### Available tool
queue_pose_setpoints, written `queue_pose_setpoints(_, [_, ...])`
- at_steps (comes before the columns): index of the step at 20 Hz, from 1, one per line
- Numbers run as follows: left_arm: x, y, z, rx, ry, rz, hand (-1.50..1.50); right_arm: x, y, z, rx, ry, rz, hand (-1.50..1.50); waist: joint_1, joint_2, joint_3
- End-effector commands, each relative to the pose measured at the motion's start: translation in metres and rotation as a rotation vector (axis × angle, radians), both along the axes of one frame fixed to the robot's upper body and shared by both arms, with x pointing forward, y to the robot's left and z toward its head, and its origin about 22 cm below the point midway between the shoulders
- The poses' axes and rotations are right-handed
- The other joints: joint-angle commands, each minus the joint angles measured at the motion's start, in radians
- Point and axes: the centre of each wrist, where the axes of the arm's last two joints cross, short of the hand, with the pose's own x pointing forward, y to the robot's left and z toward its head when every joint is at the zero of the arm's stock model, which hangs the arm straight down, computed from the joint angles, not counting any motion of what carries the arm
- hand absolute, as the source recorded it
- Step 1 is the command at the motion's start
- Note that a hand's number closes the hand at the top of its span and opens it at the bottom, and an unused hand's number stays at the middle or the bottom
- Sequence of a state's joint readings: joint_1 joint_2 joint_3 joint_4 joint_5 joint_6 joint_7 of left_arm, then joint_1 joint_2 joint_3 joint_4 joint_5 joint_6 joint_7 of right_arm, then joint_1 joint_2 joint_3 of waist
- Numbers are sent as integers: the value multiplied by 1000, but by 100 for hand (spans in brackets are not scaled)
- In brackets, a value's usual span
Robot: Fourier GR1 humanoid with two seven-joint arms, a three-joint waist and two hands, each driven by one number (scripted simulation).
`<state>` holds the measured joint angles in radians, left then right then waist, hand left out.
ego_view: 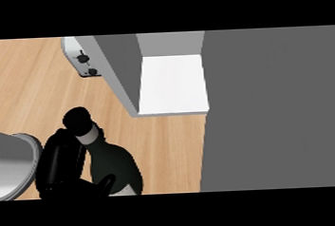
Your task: Pick up the wine, place it into the cabinet and close the cabinet
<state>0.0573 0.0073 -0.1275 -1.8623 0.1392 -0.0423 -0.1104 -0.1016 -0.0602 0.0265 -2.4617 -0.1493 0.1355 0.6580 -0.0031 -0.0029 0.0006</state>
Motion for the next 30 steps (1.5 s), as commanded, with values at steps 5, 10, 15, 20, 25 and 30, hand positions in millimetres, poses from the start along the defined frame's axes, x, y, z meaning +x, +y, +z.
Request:
queue_pose_setpoints(5, [17,-46,42,-37,-4,-64,150,-21,-14,3,39,-38,43,-150,-4,2,0])
queue_pose_setpoints(10, [20,-92,53,-51,20,-72,150,-17,-5,3,33,-11,30,-150,-6,2,0])
queue_pose_setpoints(15, [40,-123,62,-31,9,-42,150,-28,-11,4,48,-40,39,-150,-17,2,0])
queue_pose_setpoints(20, [50,-130,83,-32,-4,13,150,-30,-19,-1,40,-42,29,-150,-15,2,0])
queue_pose_setpoints(25, [65,-136,72,-30,2,51,150,-19,1,4,34,-37,33,-150,-8,3,-1])
queue_pose_setpoints(30, [67,-144,60,24,-32,69,150,-16,-18,1,33,-48,25,-150,-8,3,0])
